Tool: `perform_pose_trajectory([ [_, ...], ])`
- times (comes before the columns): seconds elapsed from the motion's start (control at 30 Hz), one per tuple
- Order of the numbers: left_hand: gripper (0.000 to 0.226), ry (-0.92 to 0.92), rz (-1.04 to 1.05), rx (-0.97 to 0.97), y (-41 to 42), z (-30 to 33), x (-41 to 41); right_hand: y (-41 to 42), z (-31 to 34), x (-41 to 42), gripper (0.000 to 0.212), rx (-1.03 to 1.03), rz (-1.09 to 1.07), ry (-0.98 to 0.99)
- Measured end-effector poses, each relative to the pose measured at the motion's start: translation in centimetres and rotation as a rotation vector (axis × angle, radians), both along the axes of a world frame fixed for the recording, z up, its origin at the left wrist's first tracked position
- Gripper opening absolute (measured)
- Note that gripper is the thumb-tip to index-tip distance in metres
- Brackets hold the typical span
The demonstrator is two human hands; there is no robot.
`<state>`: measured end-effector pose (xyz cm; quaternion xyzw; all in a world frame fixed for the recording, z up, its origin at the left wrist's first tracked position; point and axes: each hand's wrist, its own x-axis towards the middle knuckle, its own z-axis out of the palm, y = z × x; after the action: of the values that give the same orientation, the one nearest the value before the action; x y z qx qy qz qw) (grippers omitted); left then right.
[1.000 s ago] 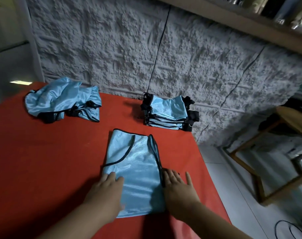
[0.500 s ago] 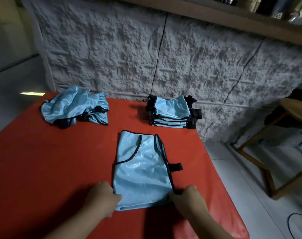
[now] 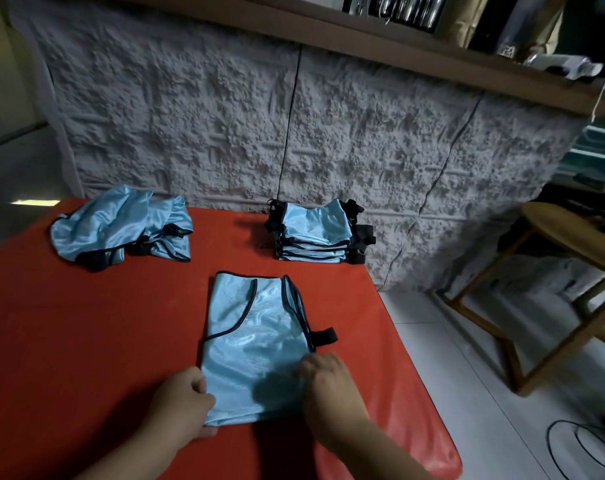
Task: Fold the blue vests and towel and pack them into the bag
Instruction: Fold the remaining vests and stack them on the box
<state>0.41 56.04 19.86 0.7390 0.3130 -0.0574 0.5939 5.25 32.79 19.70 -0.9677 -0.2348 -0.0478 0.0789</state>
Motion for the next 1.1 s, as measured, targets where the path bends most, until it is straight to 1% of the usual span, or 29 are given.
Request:
perform_pose_trajectory([
  [0.03,0.022,-0.001,0.019,-0.083,0.0,0.0,-0.1,-0.2,0.0,-0.1,0.026,-0.022,0.072,0.049],
  [0.1,0.016,0.020,0.067,-0.229,0.1,0.3,-0.2,-0.6,-0.2,-0.5,0.047,-0.033,0.112,0.179],
  [0.13,0.015,0.026,0.098,-0.305,0.0,0.5,-0.2,-0.9,-0.1,-0.7,0.054,-0.029,0.115,0.214],
  [0.27,0.007,0.005,0.193,-0.581,0.3,1.1,-0.4,-0.8,0.2,-0.9,0.065,-0.035,0.119,0.204],
  [0.33,0.012,-0.015,0.223,-0.717,0.3,1.9,-0.5,-0.6,0.1,-0.8,0.068,-0.059,0.094,0.203],
  [0.4,0.022,-0.007,0.261,-0.825,0.5,2.5,-0.5,-0.2,-0.7,-0.7,0.063,-0.088,0.075,0.202],
  [0.47,0.030,0.017,0.293,-0.874,0.8,2.6,-0.3,0.0,-1.7,-0.4,0.053,-0.114,0.055,0.116],
  [0.57,0.033,0.033,0.327,-0.877,1.3,2.1,0.2,0.5,-2.4,-0.1,0.030,-0.136,0.044,-0.011],
  [0.6,0.033,0.041,0.320,-0.873,1.4,2.0,0.3,0.5,-2.3,0.0,0.028,-0.136,0.041,-0.017],
  [0.7,0.029,0.077,0.264,-0.803,1.7,1.7,0.3,0.3,-2.7,0.4,0.033,-0.150,0.017,-0.012],
  [0.8,0.017,0.089,0.237,-0.720,2.0,1.1,0.4,0.0,-2.7,0.9,0.038,-0.068,0.037,0.020],
  [0.87,0.020,0.063,0.188,-0.638,2.3,1.0,0.2,-0.2,-2.3,1.2,0.039,0.007,0.067,0.045],
  [0.9,0.026,0.044,0.129,-0.579,2.6,1.1,0.0,-0.2,-1.9,1.2,0.040,0.024,0.077,0.063],
  [0.93,0.035,0.027,0.055,-0.492,2.8,1.3,-0.3,-0.1,-1.5,1.3,0.041,0.029,0.088,0.086],
  [0.97,0.043,0.018,-0.034,-0.361,2.9,1.4,-0.6,-0.2,-1.2,1.4,0.044,0.032,0.098,0.112],
  [1.0,0.049,0.008,-0.098,-0.190,2.8,1.5,-0.8,-0.3,-0.9,1.4,0.046,0.038,0.108,0.131],
  [1.03,0.050,0.007,-0.148,-0.010,2.9,1.5,-1.1,-0.2,-0.7,1.4,0.047,0.048,0.106,0.150],
  [1.1,0.045,-0.071,-0.253,0.314,2.6,1.2,-1.3,-0.4,-0.1,1.3,0.040,0.071,0.078,0.176],
])
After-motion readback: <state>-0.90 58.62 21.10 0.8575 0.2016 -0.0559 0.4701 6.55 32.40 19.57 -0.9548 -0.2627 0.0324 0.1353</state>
